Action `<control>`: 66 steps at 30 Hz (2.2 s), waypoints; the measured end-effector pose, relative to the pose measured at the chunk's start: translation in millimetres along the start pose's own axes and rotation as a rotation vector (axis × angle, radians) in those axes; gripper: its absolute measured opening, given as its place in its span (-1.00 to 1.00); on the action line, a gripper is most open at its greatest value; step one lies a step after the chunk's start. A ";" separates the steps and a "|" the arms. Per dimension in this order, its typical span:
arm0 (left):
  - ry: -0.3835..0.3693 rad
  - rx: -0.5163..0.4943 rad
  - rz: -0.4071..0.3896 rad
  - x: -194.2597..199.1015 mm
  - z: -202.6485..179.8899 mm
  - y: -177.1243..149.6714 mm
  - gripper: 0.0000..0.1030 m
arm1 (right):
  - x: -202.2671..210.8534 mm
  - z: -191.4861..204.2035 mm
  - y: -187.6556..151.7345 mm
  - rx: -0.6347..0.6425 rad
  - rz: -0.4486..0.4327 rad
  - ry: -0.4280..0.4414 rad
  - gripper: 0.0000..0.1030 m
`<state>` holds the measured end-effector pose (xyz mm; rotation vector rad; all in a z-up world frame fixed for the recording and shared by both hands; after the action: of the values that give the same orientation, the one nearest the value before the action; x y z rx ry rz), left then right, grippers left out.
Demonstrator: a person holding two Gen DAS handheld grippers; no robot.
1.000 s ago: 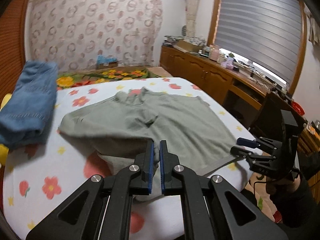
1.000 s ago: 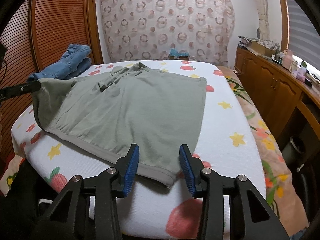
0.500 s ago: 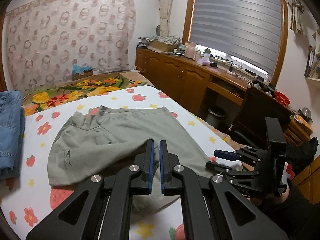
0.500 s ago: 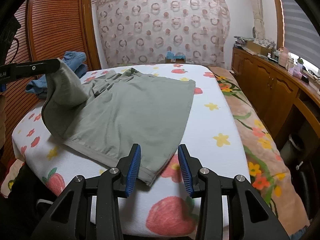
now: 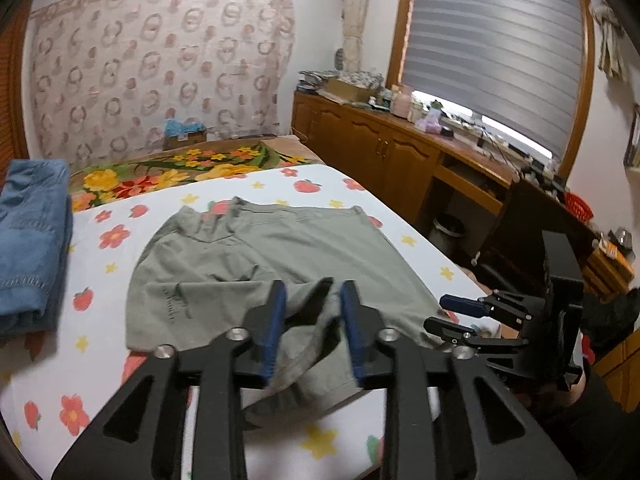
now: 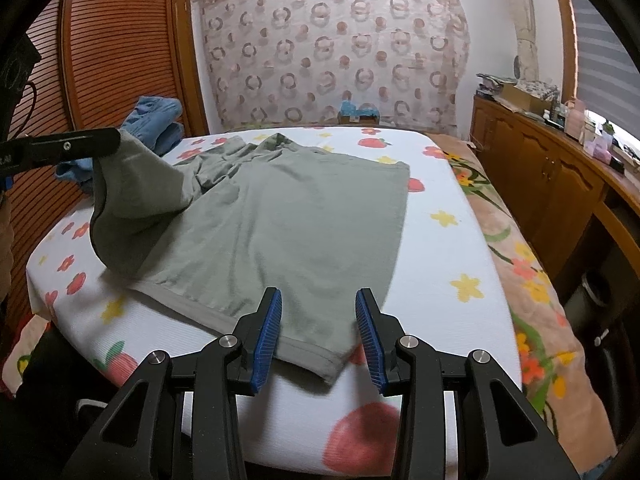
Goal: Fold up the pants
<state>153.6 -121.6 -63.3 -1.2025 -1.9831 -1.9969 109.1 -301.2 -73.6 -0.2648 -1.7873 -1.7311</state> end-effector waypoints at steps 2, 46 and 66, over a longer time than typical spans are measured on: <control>0.003 0.017 -0.011 5.3 7.3 -1.6 -0.09 | -3.6 2.7 2.7 0.005 0.004 0.006 -0.22; 0.182 0.101 0.156 -19.6 81.3 -99.5 0.54 | -46.7 42.2 19.3 0.100 0.050 0.103 -0.29; 0.222 0.074 0.133 -21.2 81.2 -99.4 0.56 | -39.5 51.5 31.0 0.128 0.011 0.134 -0.94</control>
<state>149.7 -44.4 -167.8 -1.0191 -1.8047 -1.8843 141.9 -237.4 -66.9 -0.1024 -1.7864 -1.5808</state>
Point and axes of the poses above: each gripper's, at about its wrist camera, not at the fingertips, and x roughly against the way its jaws point, z to its left, y to its top, the point moved 7 cm from there along -x, roughly the way its jaws point, and after that the axes turned 1 degree about -z, right-handed, at the moved point
